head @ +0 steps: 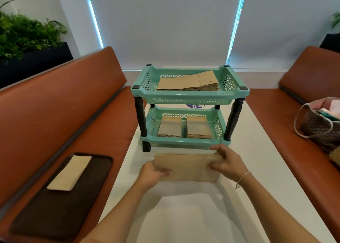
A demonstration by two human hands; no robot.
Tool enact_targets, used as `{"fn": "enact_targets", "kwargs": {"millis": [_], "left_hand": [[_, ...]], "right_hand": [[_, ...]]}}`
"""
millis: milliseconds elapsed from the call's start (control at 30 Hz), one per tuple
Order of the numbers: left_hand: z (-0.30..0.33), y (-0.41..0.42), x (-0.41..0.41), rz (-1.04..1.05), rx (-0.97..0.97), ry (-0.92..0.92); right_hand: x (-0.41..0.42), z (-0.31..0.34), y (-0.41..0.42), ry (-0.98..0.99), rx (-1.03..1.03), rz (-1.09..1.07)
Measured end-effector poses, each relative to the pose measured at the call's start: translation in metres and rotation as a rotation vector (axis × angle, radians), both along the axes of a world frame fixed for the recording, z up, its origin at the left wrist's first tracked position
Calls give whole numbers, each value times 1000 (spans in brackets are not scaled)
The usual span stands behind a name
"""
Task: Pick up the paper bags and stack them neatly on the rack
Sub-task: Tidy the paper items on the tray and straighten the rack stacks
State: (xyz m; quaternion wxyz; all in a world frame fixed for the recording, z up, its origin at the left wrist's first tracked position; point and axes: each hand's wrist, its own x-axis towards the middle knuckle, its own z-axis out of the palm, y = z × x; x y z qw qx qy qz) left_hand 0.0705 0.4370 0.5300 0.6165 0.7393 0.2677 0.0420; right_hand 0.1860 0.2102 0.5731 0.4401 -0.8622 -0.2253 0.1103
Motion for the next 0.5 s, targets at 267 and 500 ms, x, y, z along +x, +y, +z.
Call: {"fn": "enact_targets", "kwargs": {"millis": [267, 500], "left_hand": [[95, -11, 6, 82, -30, -433], [39, -60, 5, -5, -125, -179]], "right_hand": [[2, 8, 10, 24, -445, 191], [-31, -46, 17, 360, 51, -65]]}}
